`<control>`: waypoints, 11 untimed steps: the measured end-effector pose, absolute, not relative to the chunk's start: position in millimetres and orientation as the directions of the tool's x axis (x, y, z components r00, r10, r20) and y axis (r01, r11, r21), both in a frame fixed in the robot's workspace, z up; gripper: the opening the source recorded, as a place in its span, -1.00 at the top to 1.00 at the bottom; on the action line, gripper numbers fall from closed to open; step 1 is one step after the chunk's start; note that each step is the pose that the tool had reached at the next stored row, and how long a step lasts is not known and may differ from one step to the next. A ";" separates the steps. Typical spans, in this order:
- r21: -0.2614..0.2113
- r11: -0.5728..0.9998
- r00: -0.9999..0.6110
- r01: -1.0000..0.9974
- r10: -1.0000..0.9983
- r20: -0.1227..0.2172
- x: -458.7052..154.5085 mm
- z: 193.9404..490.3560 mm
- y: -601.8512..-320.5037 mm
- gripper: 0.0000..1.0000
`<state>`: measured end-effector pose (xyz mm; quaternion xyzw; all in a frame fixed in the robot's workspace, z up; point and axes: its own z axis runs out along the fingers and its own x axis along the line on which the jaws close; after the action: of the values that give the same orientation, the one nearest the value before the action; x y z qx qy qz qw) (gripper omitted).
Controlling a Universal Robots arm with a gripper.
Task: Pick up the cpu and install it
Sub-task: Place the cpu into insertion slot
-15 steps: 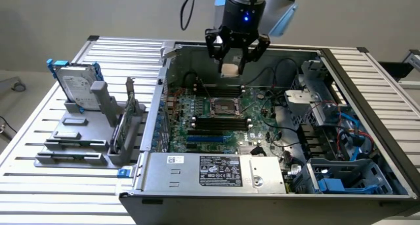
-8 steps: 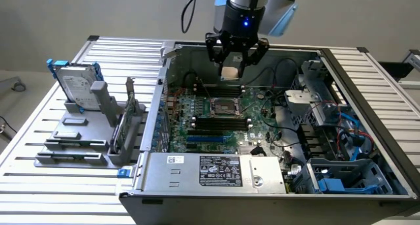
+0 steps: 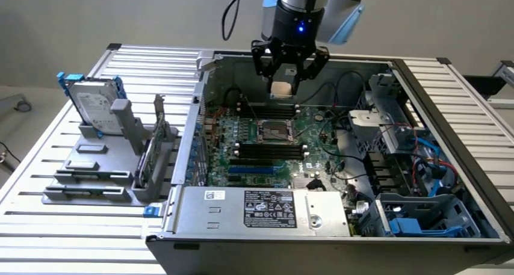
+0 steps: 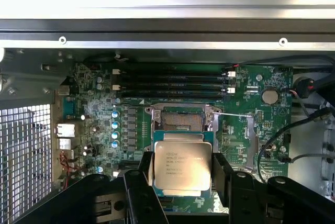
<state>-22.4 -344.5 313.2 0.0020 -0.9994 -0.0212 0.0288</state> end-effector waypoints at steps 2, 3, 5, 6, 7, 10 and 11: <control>0.042 0.999 -0.998 -0.003 -0.005 0.057 -22.4 313.2 -344.5 -0.09; 0.042 0.999 -0.998 -0.003 -0.005 0.057 -22.4 313.2 -344.5 -0.09; 0.042 0.999 -0.998 -0.003 -0.005 0.057 -22.4 313.2 -344.5 -0.09; 0.042 0.999 -0.998 -0.003 -0.005 0.057 -22.4 313.2 -344.5 -0.09; 0.043 0.999 -0.998 0.001 -0.002 0.057 -22.4 312.9 -344.5 -0.09; 0.043 0.998 -0.997 0.049 0.047 0.057 -22.5 311.1 -344.5 -0.09; 0.043 0.997 -0.996 0.067 0.065 0.057 -22.5 310.4 -344.5 -0.09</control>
<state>-22.5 -344.5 310.4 -0.0329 -0.9988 -0.0222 0.0279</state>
